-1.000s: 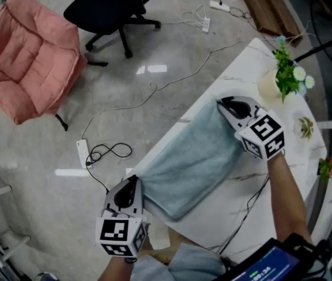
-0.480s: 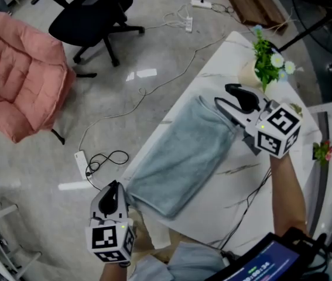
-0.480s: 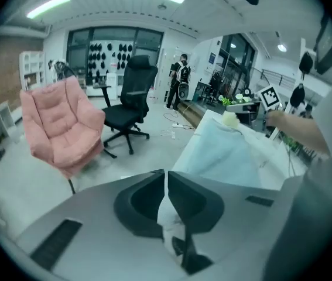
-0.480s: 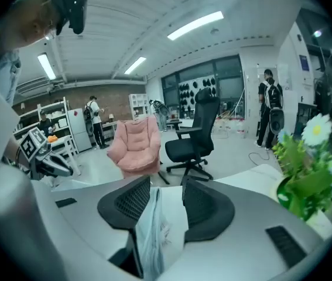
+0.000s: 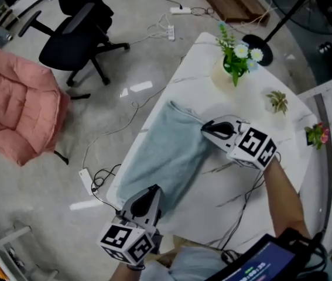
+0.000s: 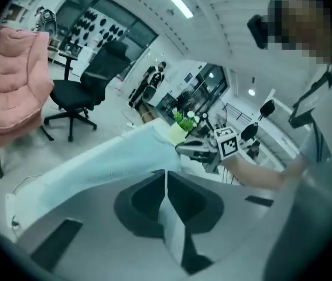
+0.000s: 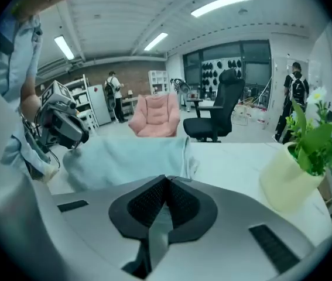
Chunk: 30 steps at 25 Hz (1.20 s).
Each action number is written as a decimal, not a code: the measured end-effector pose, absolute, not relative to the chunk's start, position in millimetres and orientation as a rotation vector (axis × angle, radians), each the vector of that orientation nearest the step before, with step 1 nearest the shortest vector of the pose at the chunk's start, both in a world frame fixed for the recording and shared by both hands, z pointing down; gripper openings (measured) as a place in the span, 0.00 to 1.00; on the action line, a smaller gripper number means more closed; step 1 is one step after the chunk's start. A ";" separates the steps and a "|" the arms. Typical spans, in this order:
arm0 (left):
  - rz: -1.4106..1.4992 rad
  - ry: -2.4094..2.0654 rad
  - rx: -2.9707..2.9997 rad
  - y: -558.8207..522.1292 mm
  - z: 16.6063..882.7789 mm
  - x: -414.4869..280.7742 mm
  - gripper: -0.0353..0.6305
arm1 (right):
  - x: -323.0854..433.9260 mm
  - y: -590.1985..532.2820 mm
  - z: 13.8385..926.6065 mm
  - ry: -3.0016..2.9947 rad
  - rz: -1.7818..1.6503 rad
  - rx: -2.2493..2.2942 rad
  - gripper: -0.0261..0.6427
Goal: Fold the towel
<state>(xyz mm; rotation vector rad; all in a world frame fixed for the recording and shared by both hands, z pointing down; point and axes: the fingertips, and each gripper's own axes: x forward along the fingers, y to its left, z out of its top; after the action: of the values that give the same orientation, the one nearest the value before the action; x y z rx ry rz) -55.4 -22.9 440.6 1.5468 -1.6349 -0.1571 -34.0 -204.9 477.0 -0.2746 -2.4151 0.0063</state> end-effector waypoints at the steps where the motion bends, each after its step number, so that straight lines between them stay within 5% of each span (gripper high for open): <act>1: -0.115 -1.610 1.546 -25.2 455.6 -47.7 0.08 | -30.9 -211.5 485.9 -2.392 -0.021 -0.252 0.07; 15: 0.044 -1.573 1.504 -24.3 494.0 -39.7 0.07 | -26.7 -282.8 491.4 -2.461 -0.017 -0.008 0.07; 30: 0.062 -1.560 1.501 -25.6 496.1 -35.8 0.06 | -5.9 -252.7 514.5 -2.311 -0.130 -0.249 0.07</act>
<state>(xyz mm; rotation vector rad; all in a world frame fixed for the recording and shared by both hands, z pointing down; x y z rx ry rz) -35.8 -25.6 496.1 1.5013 -1.5602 0.0619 -5.9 -252.7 514.5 -0.2492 -2.3115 -0.1300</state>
